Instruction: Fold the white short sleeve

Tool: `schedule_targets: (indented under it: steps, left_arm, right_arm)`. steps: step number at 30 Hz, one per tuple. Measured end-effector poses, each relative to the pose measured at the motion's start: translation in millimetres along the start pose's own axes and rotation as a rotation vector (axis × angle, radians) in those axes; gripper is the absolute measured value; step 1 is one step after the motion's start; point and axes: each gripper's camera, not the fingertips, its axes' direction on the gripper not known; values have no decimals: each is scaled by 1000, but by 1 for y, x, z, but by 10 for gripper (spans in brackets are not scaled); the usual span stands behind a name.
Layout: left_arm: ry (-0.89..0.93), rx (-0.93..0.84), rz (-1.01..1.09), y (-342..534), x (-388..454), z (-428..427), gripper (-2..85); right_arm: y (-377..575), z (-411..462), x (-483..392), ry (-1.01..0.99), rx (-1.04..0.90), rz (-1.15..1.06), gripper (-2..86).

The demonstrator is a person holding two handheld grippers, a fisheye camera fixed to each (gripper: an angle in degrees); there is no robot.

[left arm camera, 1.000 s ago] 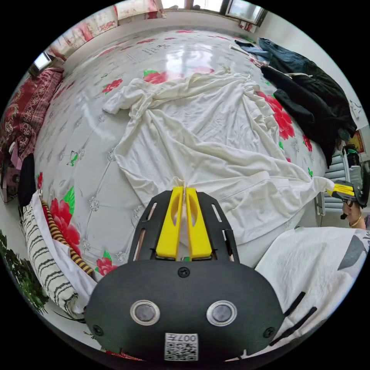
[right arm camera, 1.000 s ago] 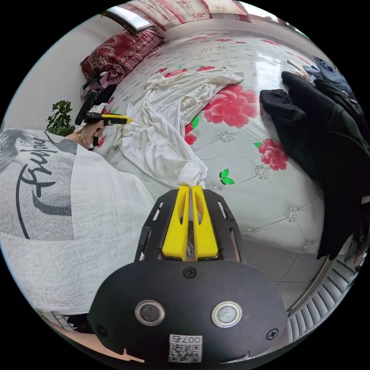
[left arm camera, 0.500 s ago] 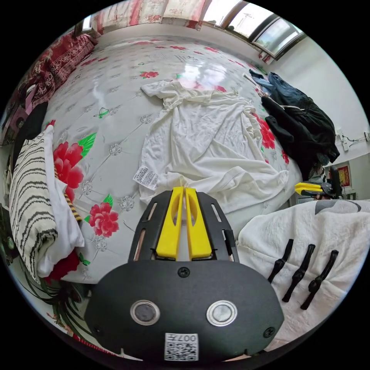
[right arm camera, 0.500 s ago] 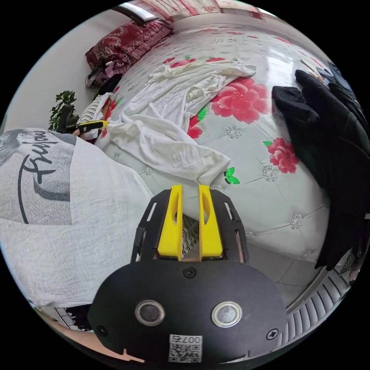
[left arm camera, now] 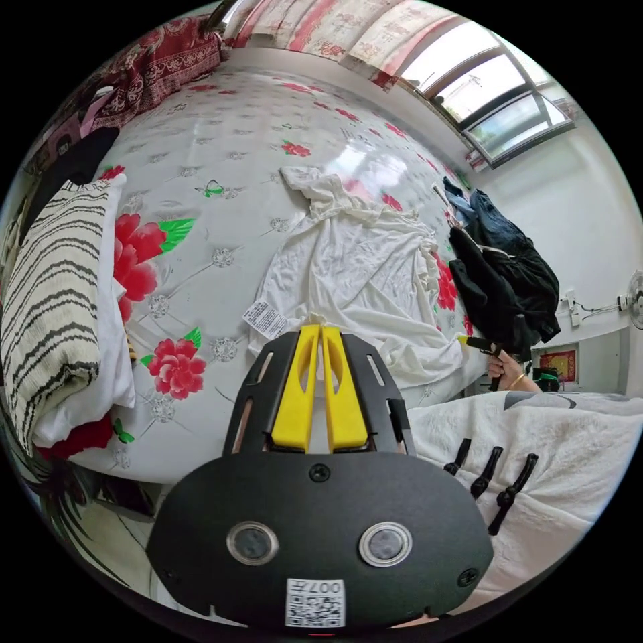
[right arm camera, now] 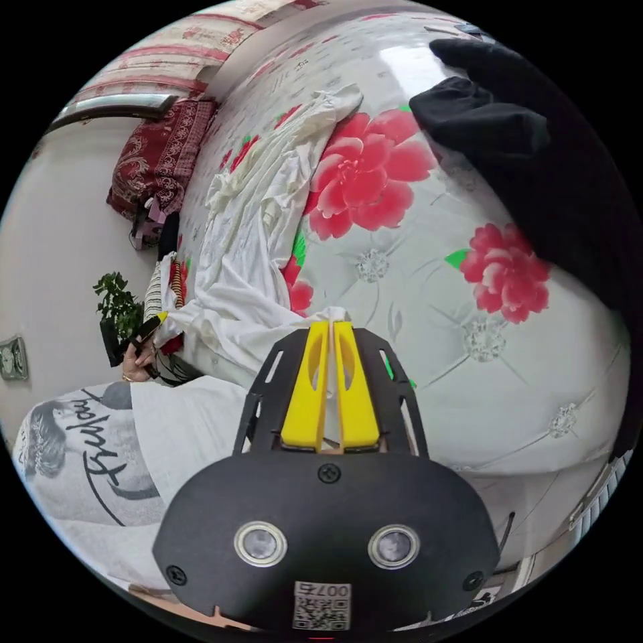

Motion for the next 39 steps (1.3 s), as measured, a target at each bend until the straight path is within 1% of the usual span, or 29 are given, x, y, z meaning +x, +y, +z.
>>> schedule_targets:
  steps: [1,3,4,5,6,7,8,9,10,11,12,14,17,19,21,22,24,25,27,28,29,30,31,32,33,35,37,39]
  left_arm:
    - [18,27,0,-14,-5,-9,-10]
    - [49,102,10,-48,-9,-36,-10]
    - [44,180,28,-76,-7,-65,-10]
    - [63,287,60,-103,-1,-103,-10]
    - [85,345,76,-115,3,-125,-10]
    - [141,465,102,-135,12,-170,-10]
    - [200,587,130,-147,22,-216,-10]
    - [225,644,150,-150,28,-238,-10]
    - [259,749,196,-150,42,-280,-10]
    - [266,831,246,-145,56,-316,-10]
    - [259,866,270,-141,64,-331,-10]
    - [202,984,359,-111,89,-377,-10]
    - [148,1073,415,-64,101,-394,-10]
    - [144,1082,429,-39,99,-387,-10]
    - [134,1051,412,-19,92,-372,-10]
    - [109,1016,385,-8,86,-357,-10]
    - [44,941,349,6,79,-327,-10]
    - [12,879,319,14,72,-301,-10]
    - [1,768,263,24,58,-254,-10]
    - [5,672,198,29,46,-216,-10]
    - [-1,578,142,36,34,-174,-10]
    - [-7,525,105,39,28,-152,-10]
    - [-5,402,23,45,14,-106,-10]
    - [-8,277,-33,51,4,-62,-10]
    - [-11,221,-56,53,1,-42,-10]
    - [-38,32,-118,62,-8,21,-9]
    - [-26,-54,-143,63,-9,48,-9]
    - [-70,-100,-142,64,-7,61,-9]
  right_arm:
    - [-7,-14,-7,-24,36,-25,8]
    - [-47,-92,-46,-102,198,-140,1]
    - [-57,-115,-60,-111,243,-178,0]
    - [-75,-165,-93,-112,340,-264,-1]
    - [-85,-218,-132,-111,448,-353,-2]
    - [-86,-245,-151,-113,507,-397,-2]
    - [-81,-297,-191,-124,635,-487,-2]
    - [-68,-343,-228,-135,756,-573,-2]
    - [-59,-362,-245,-138,809,-618,-2]
    - [-37,-395,-277,-140,902,-708,-2]
    - [-12,-419,-304,-127,975,-795,-2]
    - [27,-442,-335,-89,1041,-917,-2]
    - [86,-447,-356,-19,1067,-1053,-2]
    - [114,-434,-351,15,1066,-1104,-2]
    - [136,-401,-338,78,991,-1132,-2]
    - [139,-389,-333,100,956,-1135,-2]
    - [147,-330,-313,205,810,-1123,-2]
    - [148,-313,-307,227,769,-1112,-2]
    - [147,-236,-272,300,616,-1007,-2]
    - [145,-215,-261,326,577,-960,-2]
    - [143,-170,-238,365,491,-875,-2]
    - [142,-125,-214,382,399,-803,-2]
    - [141,-103,-202,394,350,-771,-2]
    - [141,-59,-180,423,252,-707,-2]
    - [142,-19,-160,448,158,-646,-1]
    - [144,27,-135,479,36,-574,-1]
    - [147,56,-118,473,-40,-512,1]
    - [149,70,-105,462,-80,-455,5]
